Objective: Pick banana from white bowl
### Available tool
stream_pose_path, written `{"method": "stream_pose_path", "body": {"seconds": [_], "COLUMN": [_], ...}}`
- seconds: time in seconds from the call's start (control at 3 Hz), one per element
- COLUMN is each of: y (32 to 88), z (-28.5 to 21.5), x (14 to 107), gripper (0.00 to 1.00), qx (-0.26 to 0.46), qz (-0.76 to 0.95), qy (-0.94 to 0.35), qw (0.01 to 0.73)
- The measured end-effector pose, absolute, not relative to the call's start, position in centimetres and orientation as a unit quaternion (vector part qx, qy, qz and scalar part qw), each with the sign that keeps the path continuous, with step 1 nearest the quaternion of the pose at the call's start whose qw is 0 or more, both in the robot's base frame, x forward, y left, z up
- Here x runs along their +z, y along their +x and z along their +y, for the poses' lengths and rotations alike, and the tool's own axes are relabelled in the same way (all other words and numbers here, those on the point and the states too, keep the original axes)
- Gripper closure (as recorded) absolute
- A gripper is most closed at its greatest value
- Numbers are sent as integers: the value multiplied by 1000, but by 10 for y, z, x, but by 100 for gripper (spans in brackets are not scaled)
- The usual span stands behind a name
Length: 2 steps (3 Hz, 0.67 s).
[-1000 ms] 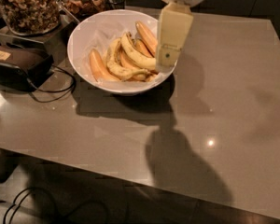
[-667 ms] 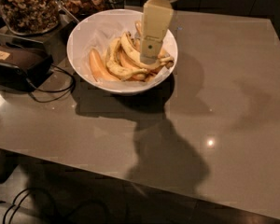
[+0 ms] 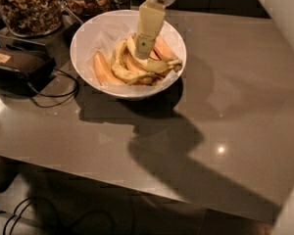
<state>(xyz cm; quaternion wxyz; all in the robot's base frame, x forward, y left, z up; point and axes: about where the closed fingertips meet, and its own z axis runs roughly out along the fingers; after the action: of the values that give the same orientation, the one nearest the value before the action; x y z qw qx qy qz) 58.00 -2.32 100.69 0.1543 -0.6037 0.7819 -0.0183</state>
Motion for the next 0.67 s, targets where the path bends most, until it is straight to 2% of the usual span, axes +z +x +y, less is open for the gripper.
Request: {"method": "stream_pose_path", "body": {"seconds": [0.33,0.67], "y": [592,596], "z": [-27,-32], "x": [988,973], "gripper": [26,28], "qx": [13,40], "qz": [799,810], "qy": [-584,-571], "qw": [142,131]}}
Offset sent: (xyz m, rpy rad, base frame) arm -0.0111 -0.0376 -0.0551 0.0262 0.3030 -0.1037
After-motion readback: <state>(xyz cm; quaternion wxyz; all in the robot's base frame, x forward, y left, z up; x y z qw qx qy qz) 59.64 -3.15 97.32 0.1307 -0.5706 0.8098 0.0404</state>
